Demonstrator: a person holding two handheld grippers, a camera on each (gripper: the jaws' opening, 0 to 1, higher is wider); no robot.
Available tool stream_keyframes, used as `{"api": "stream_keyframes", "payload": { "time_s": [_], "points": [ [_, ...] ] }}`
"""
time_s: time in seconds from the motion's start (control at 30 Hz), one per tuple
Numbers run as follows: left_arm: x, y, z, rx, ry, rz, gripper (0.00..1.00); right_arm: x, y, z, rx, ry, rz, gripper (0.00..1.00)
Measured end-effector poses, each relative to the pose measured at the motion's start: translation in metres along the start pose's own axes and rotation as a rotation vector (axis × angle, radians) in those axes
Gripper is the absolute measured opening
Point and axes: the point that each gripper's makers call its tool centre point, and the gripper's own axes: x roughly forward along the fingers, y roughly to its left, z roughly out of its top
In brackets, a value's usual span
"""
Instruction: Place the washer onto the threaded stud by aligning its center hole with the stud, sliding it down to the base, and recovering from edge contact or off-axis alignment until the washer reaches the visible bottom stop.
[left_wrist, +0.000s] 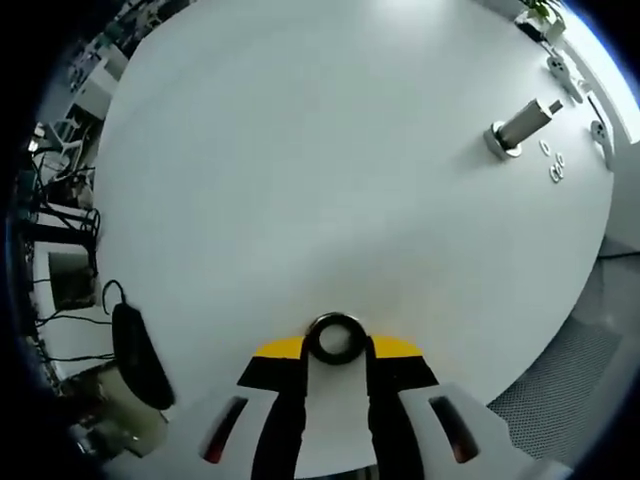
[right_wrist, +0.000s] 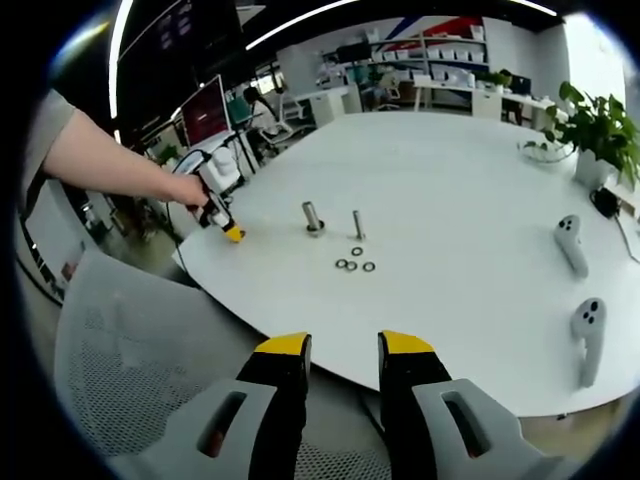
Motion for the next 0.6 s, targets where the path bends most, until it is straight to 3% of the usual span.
{"api": "stream_keyframes", "payload": {
  "time_s": [0.3, 0.47, 0.6],
  "points": [
    [0.000, 0.000, 0.000, 0.031, -0.014, 0.003, 0.19, 0.000, -0.001, 0.000, 0.001, -0.001, -0.001, 0.29],
    [0.000, -0.009, 0.003, 0.102, -0.004, -0.010, 0.19, 0.000, -0.001, 0.001, 0.001, -0.004, 0.000, 0.29],
    [-0.003, -0.020, 0.015, 0.175, -0.024, -0.003, 0.19, 0.000, 0.000, 0.000, 0.002, -0.003, 0.000, 0.29]
  ]
}}
